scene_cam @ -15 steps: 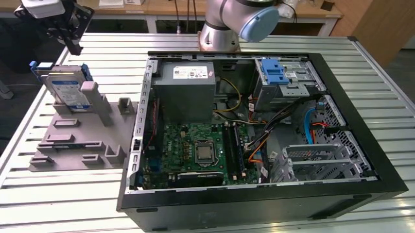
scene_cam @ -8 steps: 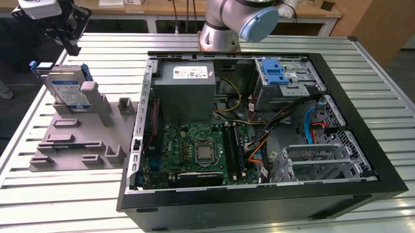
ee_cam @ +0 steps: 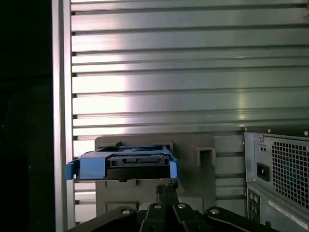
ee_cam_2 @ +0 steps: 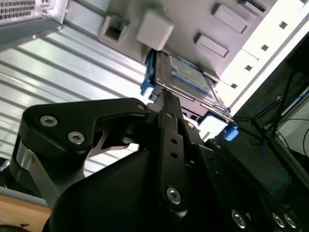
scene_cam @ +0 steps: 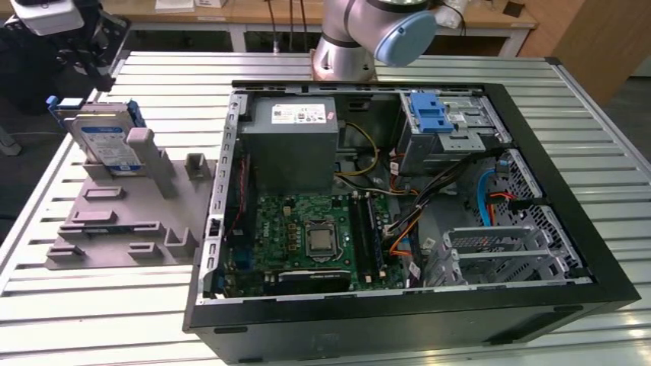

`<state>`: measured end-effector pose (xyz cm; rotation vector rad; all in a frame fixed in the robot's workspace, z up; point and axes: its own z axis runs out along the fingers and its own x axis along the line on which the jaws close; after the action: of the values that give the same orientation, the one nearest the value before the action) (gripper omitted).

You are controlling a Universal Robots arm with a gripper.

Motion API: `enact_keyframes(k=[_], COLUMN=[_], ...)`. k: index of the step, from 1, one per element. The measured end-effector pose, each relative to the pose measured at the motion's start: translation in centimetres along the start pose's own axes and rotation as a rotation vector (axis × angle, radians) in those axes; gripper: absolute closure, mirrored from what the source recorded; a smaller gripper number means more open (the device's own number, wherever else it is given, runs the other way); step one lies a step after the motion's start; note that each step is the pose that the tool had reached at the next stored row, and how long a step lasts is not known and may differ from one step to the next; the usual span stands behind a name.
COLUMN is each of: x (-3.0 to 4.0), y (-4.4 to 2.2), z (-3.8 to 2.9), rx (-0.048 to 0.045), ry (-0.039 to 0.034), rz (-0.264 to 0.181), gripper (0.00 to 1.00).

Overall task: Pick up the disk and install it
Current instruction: 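Reach for the disk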

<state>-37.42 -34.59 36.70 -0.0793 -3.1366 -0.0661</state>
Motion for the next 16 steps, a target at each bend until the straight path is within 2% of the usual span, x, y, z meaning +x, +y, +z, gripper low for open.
enact_keyframes(k=[4,8,16], x=[1.73,3.09,5.74], y=[-0.1,0.02,1.09], z=[0.24,0.53,0.84], rx=[0.0,0.0,0.0], ry=[0.0,0.0001,0.0005], rz=[0.0,0.0,0.0], gripper=[0.89,0.89,0.89])
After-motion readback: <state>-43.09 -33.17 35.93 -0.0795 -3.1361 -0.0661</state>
